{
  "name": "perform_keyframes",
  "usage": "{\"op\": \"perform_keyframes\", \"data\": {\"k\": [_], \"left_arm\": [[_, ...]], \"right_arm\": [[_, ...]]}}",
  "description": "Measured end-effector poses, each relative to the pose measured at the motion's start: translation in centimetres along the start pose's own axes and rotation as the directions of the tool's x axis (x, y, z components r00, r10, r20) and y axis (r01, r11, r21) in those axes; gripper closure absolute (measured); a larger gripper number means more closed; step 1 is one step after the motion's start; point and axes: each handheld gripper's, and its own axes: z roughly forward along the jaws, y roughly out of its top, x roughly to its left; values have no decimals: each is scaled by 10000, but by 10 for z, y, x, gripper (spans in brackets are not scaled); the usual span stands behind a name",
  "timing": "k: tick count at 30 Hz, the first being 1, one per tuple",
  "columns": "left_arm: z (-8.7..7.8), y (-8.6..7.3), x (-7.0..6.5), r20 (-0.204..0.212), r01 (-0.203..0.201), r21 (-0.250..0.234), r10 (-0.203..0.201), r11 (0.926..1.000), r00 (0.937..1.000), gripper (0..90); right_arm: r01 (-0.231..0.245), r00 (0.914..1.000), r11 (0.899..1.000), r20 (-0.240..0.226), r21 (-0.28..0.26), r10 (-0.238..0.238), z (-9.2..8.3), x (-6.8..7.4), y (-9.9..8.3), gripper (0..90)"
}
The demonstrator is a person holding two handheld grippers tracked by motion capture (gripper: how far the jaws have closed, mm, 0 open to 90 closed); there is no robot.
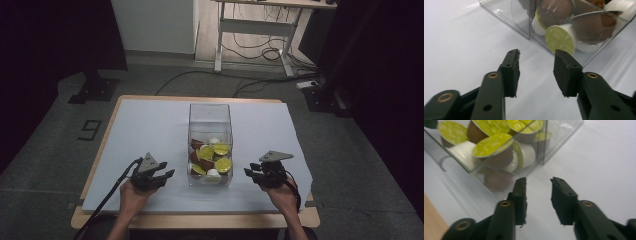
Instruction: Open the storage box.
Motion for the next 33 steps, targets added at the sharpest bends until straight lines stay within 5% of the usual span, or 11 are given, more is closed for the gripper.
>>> {"op": "perform_keyframes", "data": {"k": [7,19,33], "left_arm": [[0,-5,5,-226,63,67,-62,10000,9997,376],[9,-15,14,24,389,623,-392,9973,9992,145],[16,-25,20,-183,642,1244,-624,9902,9979,34]], "right_arm": [[256,9993,9994,254,249,-262,0,-7,-5,485],[-172,9981,9984,596,540,139,10,-21,-23,271],[-367,9980,9939,543,1043,311,24,-24,-38,139]]}}
